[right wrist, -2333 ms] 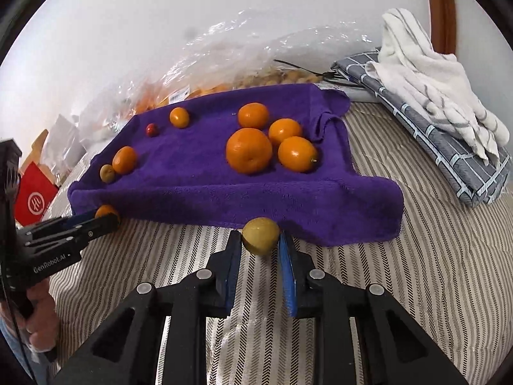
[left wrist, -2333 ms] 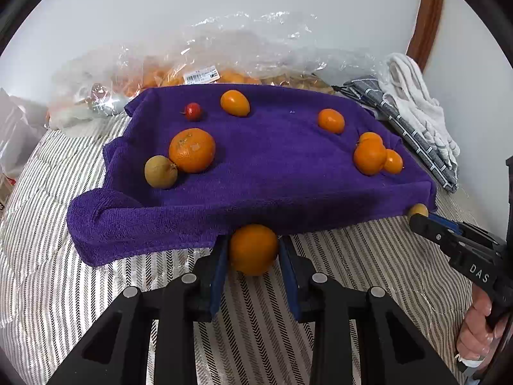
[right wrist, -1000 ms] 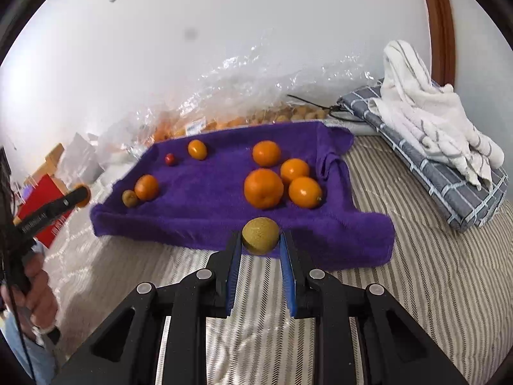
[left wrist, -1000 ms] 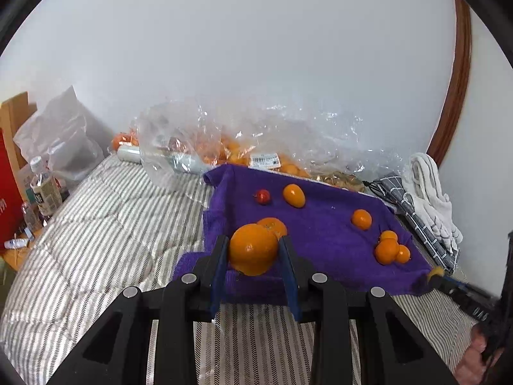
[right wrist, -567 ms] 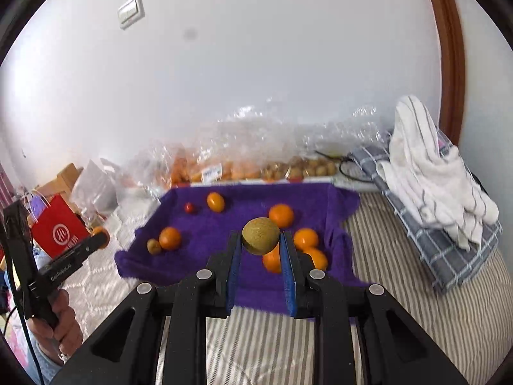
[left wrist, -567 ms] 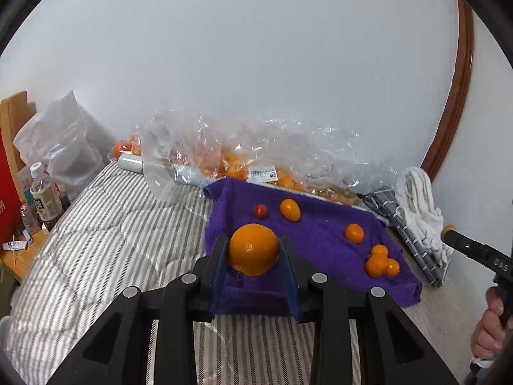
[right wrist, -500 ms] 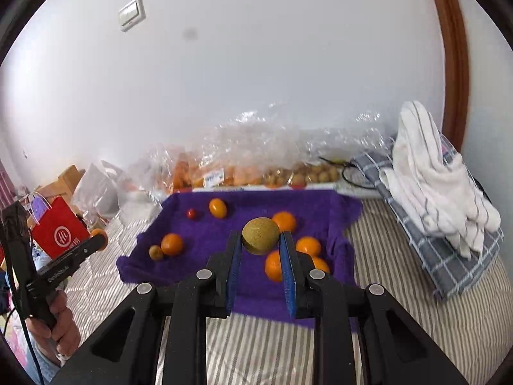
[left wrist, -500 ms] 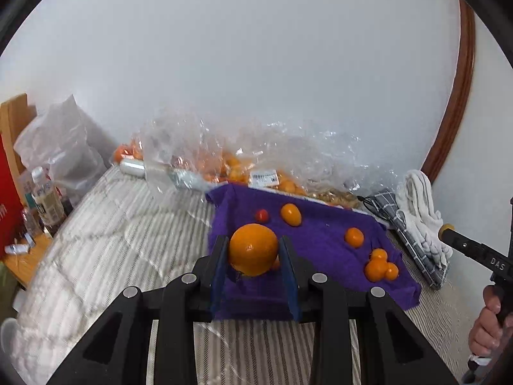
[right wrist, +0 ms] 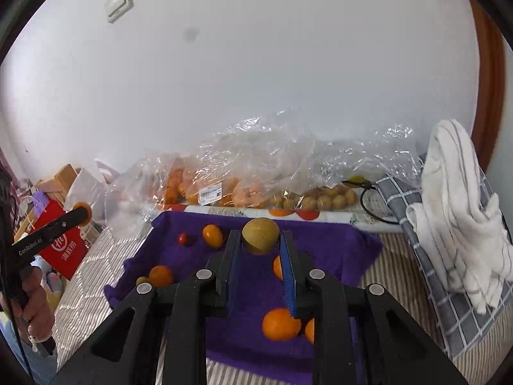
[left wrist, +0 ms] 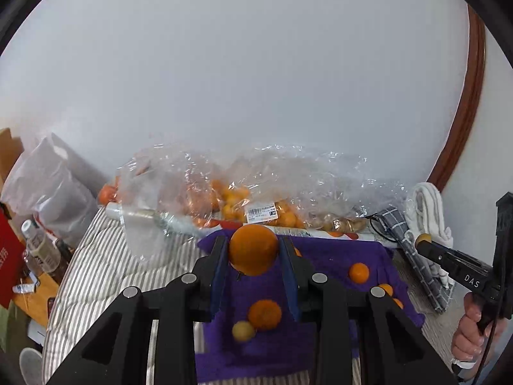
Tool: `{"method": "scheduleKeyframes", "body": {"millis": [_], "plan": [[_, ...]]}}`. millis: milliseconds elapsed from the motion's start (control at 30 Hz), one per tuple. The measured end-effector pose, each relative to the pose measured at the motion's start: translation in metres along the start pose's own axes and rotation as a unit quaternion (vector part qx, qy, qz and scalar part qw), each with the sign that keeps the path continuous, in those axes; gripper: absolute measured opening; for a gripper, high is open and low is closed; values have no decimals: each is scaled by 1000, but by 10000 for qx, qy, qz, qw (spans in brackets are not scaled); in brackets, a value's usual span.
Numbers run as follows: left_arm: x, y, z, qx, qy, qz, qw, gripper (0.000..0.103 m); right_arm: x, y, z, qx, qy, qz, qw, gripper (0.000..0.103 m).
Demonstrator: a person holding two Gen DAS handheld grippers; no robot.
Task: Organize fruits
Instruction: 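Carry the yellow-green fruit with the right tool while the left tool carries the orange over the towel, then open the right tool onto the towel while the left tool releases the orange there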
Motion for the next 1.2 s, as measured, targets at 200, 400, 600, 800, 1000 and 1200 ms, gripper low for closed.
{"method": "scheduleKeyframes", "body": {"millis": [200,400,600,800,1000,1200], "plan": [[14,54,7,22,-50,-366,9993,30,9,38,8,-22,-16,-307,9995,24],[32,94,-1,-74,-97,-767,9970,30,28,72,17,-11,-9,-779,9970,24],[44,117,-18,-62,-387,-1132,9928,30,39,83,15,-196,-108,-1052,9942,24],[47,121,-16,-178,-216,-1122,9933,30,50,98,12,-128,-237,-1329,9908,24],[47,123,-14,-195,-176,-1146,9931,30,54,103,12,-10,-321,-1436,9891,24],[52,127,-9,-223,-100,-1237,9920,30,55,104,11,42,-353,-1438,9890,24]]}}
Point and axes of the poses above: each gripper's, at about its wrist camera, not at the fingertips, and y roughly the way its jaws point, z to its right, x to its underside, the point moved 1 cm from there along y, roughly the way its jaws point, and after that the axes turned 2 degrees about -y, right-handed, at the moved point
